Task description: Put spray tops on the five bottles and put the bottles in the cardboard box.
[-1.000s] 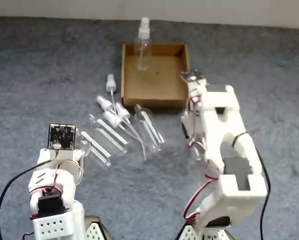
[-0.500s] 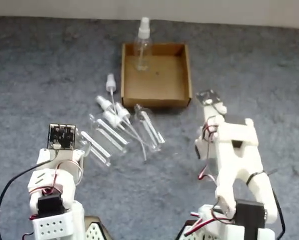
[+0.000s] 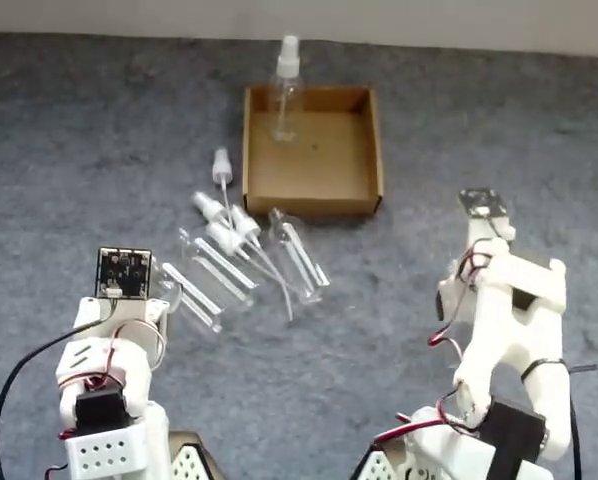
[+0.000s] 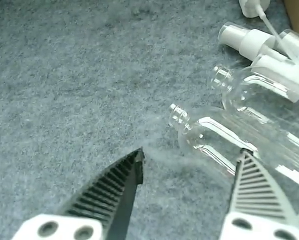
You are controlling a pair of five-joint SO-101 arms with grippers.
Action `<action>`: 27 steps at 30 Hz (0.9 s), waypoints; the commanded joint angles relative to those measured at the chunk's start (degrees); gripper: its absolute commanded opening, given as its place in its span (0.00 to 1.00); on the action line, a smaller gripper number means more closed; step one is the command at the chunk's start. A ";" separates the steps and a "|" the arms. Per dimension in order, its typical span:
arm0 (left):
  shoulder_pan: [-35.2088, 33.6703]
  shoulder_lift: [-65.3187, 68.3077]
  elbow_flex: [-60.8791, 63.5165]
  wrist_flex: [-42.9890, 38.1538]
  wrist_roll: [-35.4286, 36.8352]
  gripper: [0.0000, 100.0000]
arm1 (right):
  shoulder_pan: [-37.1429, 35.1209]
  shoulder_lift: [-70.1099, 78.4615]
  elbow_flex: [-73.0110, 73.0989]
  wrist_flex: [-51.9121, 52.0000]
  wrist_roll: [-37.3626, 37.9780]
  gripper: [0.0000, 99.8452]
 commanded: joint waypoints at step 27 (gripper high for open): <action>-0.48 0.57 1.19 -0.79 -0.62 0.24 | -1.80 13.85 -9.80 -0.75 -1.58 0.25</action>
